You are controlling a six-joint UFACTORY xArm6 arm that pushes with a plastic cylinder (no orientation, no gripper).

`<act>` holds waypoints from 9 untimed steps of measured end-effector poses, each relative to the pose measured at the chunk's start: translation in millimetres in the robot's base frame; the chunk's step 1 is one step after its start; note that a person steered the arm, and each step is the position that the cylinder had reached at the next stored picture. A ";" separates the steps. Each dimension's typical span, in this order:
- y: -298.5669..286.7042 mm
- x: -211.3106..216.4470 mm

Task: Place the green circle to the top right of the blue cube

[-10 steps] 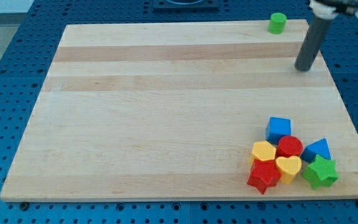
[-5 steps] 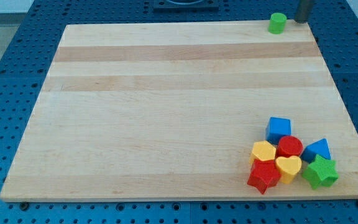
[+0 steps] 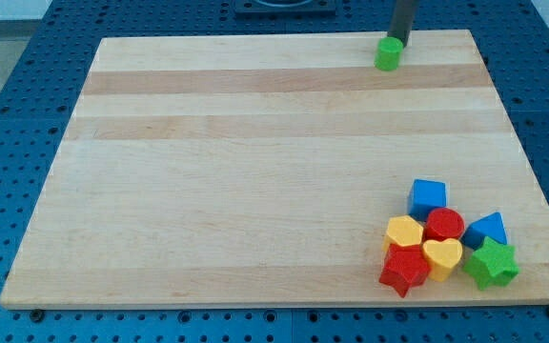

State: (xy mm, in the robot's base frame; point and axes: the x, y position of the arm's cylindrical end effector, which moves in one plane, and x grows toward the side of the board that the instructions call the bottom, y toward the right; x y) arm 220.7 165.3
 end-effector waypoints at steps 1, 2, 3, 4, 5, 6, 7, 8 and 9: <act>-17.9 0.0; -35.4 -2.4; -55.2 -6.6; -78.4 -7.0; -86.2 17.4; -86.2 36.9; -86.2 26.3; -84.4 2.3; -64.5 6.6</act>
State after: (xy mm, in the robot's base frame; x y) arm 227.3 100.8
